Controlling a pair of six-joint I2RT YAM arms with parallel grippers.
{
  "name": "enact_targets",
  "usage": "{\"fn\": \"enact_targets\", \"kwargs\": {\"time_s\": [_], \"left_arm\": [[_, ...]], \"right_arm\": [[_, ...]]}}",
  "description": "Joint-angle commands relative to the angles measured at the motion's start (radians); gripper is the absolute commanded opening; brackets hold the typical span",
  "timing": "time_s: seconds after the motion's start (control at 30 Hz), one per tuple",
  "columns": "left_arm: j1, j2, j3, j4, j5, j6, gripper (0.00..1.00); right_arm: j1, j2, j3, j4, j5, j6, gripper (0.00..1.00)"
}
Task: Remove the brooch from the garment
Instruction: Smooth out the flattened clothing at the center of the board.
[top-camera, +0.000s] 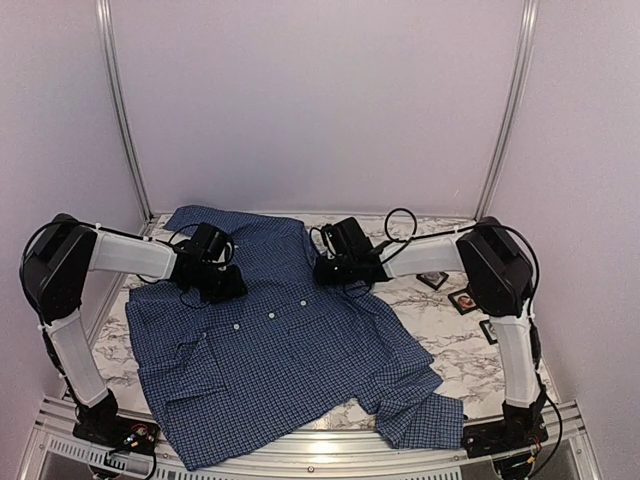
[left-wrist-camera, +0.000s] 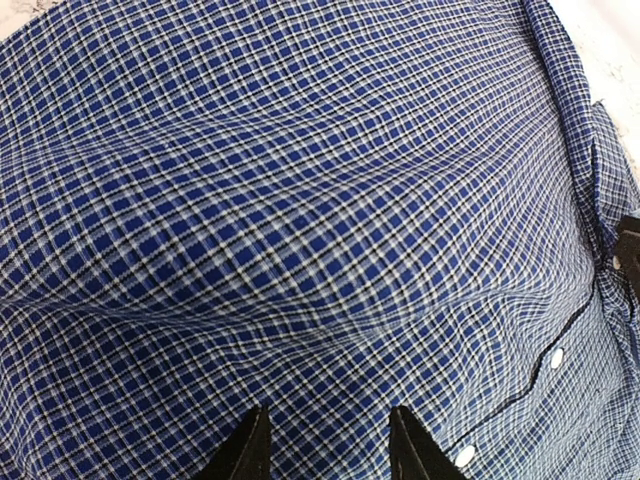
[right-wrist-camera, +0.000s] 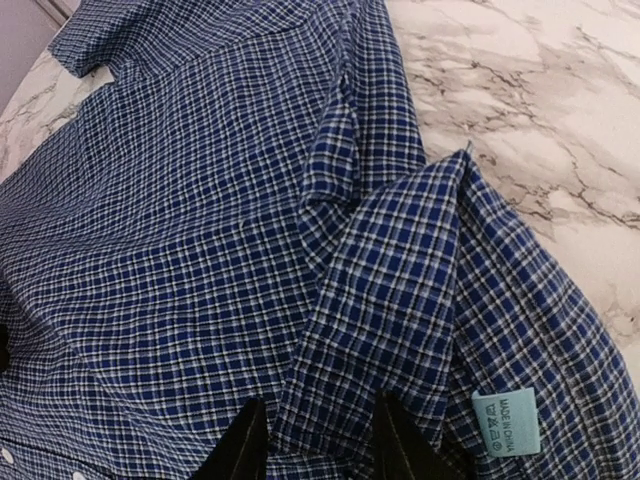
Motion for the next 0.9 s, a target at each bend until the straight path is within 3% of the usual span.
{"fn": "enact_targets", "kwargs": {"time_s": [0.0,0.2,0.63,0.87], "left_arm": [[0.006,-0.022,-0.004,-0.015,-0.002,0.015,0.42],[0.006,-0.020,0.001,-0.017,-0.003,0.015,0.42],[0.008,-0.017,0.011,-0.024,-0.003,0.020,0.41],[0.009,-0.019,0.013,-0.028,-0.005,0.021,0.41]], "right_arm": [[-0.038,-0.093,-0.011,0.034,-0.068,0.005,0.38],[-0.084,-0.129,-0.019,0.037,-0.076,0.002,0.43],[-0.157,-0.041,-0.033,0.122,-0.283,0.123,0.43],[-0.164,0.004,-0.036,0.111,-0.266,0.138,0.44]]}}
